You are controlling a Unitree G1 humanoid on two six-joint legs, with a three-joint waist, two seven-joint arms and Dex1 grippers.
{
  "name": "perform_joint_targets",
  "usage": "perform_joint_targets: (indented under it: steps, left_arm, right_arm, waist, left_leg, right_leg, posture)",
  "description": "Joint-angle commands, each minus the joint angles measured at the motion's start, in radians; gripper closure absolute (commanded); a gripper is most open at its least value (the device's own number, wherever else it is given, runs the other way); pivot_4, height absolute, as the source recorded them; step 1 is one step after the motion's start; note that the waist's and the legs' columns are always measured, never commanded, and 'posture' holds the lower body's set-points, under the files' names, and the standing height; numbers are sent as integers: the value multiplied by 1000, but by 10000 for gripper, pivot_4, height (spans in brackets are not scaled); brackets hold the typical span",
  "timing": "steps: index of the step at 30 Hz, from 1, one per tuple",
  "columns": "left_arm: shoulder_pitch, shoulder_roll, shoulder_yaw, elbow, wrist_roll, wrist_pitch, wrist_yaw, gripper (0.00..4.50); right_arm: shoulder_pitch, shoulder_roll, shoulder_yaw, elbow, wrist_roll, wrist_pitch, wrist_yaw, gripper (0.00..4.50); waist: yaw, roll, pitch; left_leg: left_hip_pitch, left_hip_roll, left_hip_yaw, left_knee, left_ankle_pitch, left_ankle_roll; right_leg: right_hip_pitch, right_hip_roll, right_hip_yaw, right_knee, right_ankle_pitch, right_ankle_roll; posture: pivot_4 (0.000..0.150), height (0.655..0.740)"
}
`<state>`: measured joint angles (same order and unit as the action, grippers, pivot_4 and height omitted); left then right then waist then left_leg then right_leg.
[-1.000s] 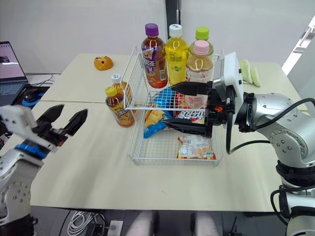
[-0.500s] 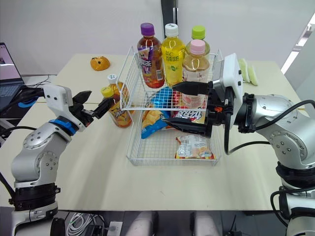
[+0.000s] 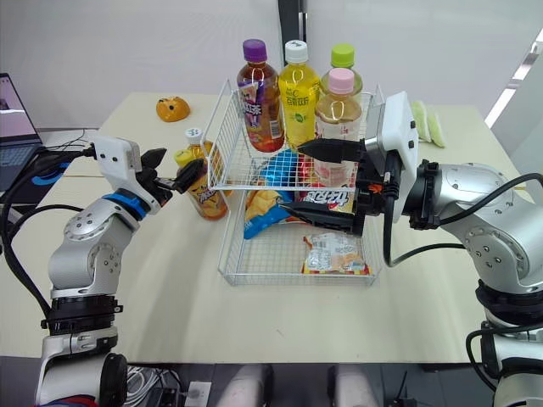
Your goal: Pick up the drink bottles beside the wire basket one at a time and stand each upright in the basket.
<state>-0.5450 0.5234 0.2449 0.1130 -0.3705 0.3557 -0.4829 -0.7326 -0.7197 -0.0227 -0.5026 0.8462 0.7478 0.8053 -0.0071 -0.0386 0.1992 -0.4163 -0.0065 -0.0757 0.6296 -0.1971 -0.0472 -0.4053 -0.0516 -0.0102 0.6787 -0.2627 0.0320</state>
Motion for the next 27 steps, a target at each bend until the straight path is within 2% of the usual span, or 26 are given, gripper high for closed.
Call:
perform_joint_targets:
  steps: [1, 10, 14, 20, 21, 27]
  left_arm:
    - [-38, 4, -2, 6, 14, -44, -10, 589]
    - [-70, -3, -13, 68, 33, -75, -27, 589]
    - [-77, -4, -16, 84, 36, -84, -36, 9784]
    - [-82, -7, -15, 97, 41, -89, -44, 29934]
    - [-83, -7, -14, 98, 42, -89, -45, 31326]
    - [-77, -3, -4, 84, 36, -82, -49, 31309]
  right_arm:
    - [-6, -6, -34, -28, 1, -15, -5, 0]
    - [-9, -6, -36, -34, 2, -12, -15, 0]
    - [-7, -7, -38, -37, 5, -10, -19, 0]
    - [-5, -9, -43, -40, 11, -9, -24, 0]
    - [-5, -9, -43, -40, 11, -9, -24, 0]
    - [-4, -11, -45, -40, 12, -8, -23, 0]
  waist:
    - [0, 0, 0]
    - [0, 0, 0]
    - [0, 0, 0]
    - [-1, 0, 0]
    - [-1, 0, 0]
    - [-1, 0, 0]
  left_leg:
    - [0, 0, 0, 0, 0, 0]
    - [0, 0, 0, 0, 0, 0]
    - [0, 0, 0, 0, 0, 0]
    - [0, 0, 0, 0, 0, 0]
    - [0, 0, 0, 0, 0, 0]
    - [0, 0, 0, 0, 0, 0]
  right_leg:
    - [0, 0, 0, 0, 0, 0]
    - [0, 0, 0, 0, 0, 0]
    - [0, 0, 0, 0, 0, 0]
    - [0, 0, 0, 0, 0, 0]
    - [0, 0, 0, 0, 0, 0]
    - [0, 0, 0, 0, 0, 0]
  posture:
    - [1500, 7400]
    - [1500, 7400]
    - [1500, 7400]
    - [1500, 7400]
    - [1500, 7400]
    - [1500, 7400]
